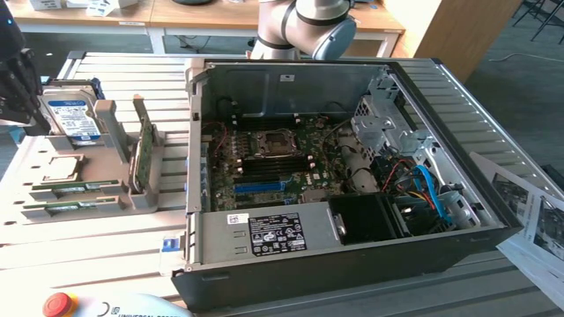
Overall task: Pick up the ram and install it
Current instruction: 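Pick up the ram and move it above insertion slot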
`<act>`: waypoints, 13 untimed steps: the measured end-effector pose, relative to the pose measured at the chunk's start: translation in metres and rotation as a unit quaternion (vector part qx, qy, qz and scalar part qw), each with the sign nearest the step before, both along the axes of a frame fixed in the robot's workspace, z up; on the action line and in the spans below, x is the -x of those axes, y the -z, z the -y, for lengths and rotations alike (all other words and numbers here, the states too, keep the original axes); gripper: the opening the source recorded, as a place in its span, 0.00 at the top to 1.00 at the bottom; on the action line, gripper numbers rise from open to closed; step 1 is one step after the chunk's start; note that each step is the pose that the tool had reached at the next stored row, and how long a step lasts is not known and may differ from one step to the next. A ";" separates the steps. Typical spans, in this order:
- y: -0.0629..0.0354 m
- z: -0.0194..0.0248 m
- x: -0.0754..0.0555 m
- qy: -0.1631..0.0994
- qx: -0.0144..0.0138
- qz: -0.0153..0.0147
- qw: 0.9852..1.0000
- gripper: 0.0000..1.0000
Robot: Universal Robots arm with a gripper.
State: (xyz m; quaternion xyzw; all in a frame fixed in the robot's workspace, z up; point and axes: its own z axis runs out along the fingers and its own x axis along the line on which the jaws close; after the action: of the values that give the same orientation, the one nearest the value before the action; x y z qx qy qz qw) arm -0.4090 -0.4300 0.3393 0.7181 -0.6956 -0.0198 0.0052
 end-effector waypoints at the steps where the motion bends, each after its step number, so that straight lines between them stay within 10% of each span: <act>1: 0.0018 0.0001 0.000 0.000 0.000 0.000 1.000 0.89; 13: 0.0237 0.0011 0.000 0.000 0.000 0.000 1.000 0.89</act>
State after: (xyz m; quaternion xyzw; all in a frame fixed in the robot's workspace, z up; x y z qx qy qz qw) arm -0.4090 -0.4311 0.3156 0.7182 -0.6956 -0.0195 0.0049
